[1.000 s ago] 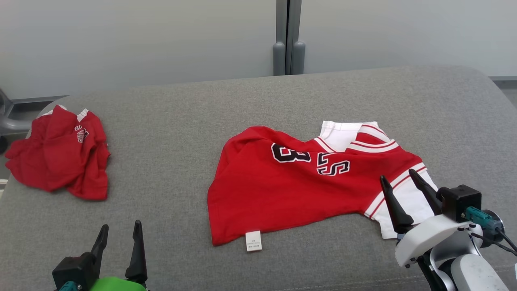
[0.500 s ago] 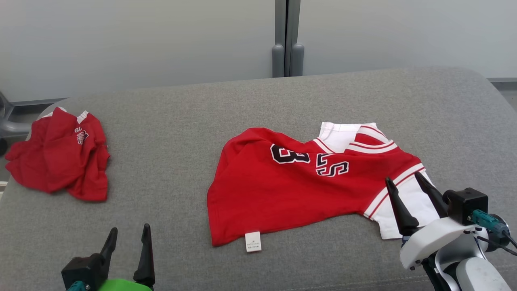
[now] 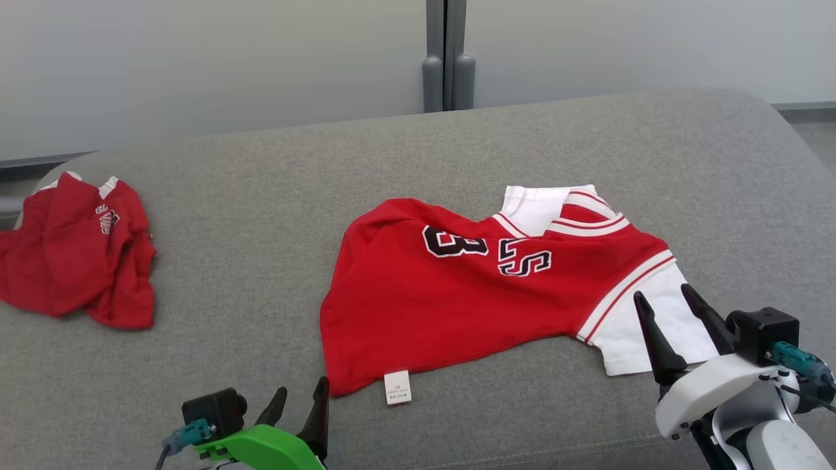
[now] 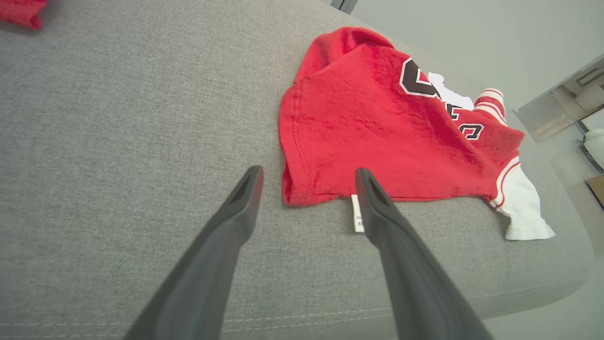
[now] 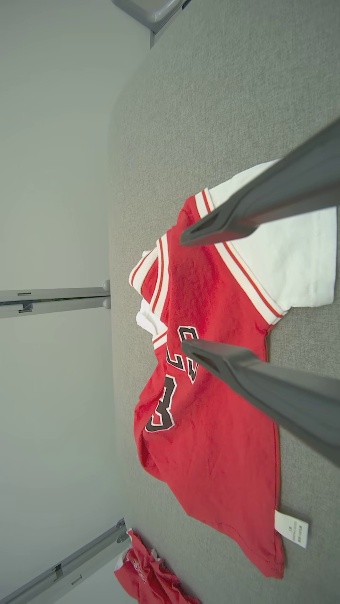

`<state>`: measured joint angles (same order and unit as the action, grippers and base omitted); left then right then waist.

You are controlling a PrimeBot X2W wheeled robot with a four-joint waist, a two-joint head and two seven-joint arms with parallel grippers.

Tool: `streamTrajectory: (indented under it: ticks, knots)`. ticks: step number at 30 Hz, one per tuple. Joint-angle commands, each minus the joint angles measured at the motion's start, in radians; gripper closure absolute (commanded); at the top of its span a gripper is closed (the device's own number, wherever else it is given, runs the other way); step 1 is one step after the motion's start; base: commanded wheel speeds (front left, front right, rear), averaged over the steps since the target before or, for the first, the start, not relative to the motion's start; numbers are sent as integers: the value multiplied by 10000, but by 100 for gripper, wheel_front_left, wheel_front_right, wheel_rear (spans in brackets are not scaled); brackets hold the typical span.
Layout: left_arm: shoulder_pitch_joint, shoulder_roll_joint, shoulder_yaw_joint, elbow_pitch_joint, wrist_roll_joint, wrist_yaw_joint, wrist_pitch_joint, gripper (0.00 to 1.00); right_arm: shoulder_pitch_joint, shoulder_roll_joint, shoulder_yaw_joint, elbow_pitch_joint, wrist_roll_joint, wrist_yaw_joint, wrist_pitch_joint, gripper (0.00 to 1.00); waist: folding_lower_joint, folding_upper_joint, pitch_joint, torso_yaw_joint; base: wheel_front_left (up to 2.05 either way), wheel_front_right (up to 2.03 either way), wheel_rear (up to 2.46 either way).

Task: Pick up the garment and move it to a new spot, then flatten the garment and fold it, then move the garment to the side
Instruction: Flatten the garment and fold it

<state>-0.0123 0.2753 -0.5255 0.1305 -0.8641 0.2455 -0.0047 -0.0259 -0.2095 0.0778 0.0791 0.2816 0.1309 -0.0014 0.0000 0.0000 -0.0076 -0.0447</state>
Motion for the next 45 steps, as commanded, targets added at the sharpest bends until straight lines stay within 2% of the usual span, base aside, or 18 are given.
streamTrajectory:
  ticks: [1, 12, 21, 29, 32, 33, 34, 37, 45]
  knots:
    - [-210, -44, -28, 193, -25, -56, 36, 0, 76, -4, -23, -31, 38, -3, 4, 0, 0, 0, 150, -155, 0, 0, 0]
    - [-1078, -746, -71, 2189, -408, -495, 48, 0, -253, -13, -60, 47, 70, -3, -227, 0, 0, 0, 873, -825, 0, 0, 0]
    - [-1414, -964, 137, 3082, -591, -634, -145, 0, -412, 23, -128, 80, 68, -3, -331, 0, 0, 0, 1192, -1170, 0, 0, 0]
    - [-1594, -1099, 283, 3427, -781, -863, -381, 2, -417, 59, -234, 131, 38, -2, -400, 0, 0, 0, 1325, -1209, 0, 0, 0]
    - [-1694, -1166, 350, 3485, -831, -961, -568, 35, -428, 70, -291, 228, 87, -3, -415, 0, 0, 0, 1341, -1175, 0, 0, 0]
    - [-1716, -1199, 375, 3484, -864, -984, -618, 49, -429, 77, -330, 295, 131, -3, -384, 0, 0, 0, 1344, -1161, 0, 0, 0]
    - [-1735, -1225, 397, 3493, -891, -1021, -665, 56, -431, 89, -370, 374, 182, -3, -352, 0, 0, 0, 1349, -1146, 0, 0, 0]
    - [-1832, -1269, 384, 3519, -856, -1092, -780, 99, -407, 96, -558, 773, 396, -3, -316, 0, 0, 0, 1376, -1086, 0, 0, 0]
    - [-1933, -1278, 283, 3306, -705, -1158, -974, 100, -690, -85, -1188, 2592, 982, -2, -601, 0, 0, 0, 1521, -907, 0, 0, 0]
